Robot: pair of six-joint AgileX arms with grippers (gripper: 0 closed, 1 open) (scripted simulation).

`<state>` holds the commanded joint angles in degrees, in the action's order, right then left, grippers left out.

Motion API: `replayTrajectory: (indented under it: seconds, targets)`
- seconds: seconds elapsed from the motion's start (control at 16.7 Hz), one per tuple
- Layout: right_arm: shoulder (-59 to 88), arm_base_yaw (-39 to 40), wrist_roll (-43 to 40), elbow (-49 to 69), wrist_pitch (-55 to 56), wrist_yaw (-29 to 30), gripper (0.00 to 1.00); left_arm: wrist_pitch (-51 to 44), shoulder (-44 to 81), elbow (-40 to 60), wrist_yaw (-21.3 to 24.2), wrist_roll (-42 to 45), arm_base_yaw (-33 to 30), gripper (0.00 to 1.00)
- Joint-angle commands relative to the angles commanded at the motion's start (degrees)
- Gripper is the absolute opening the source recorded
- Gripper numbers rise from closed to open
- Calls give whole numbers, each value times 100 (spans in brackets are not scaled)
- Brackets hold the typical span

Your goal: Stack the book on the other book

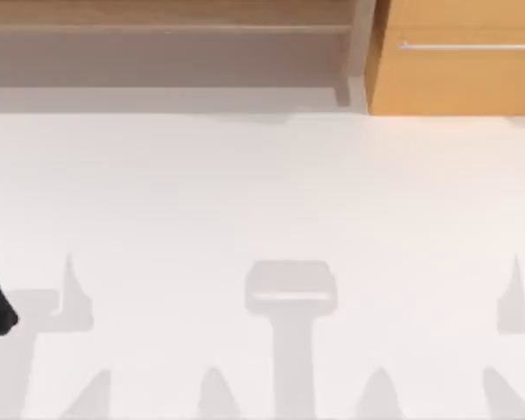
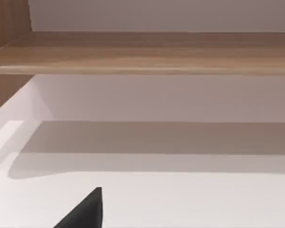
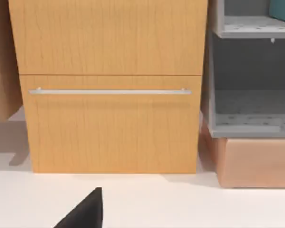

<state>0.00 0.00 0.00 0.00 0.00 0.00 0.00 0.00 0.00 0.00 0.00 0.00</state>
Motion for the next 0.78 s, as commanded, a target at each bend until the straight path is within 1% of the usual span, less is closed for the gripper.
replayTrajectory:
  seconds: [0.18,0.36,0.54,0.78]
  targets:
    - [57,-17,0,54,25,-16,100,0,0,0,0,0,0,100]
    - [597,-170,-1,549,246,-154,100,0,0,0,0,0,0,100]
    - [1685,-439,-4,1432,637,-400,100,0,0,0,0,0,0,100]
    - [3917,-903,-10,2961,1310,-831,100,0,0,0,0,0,0,100]
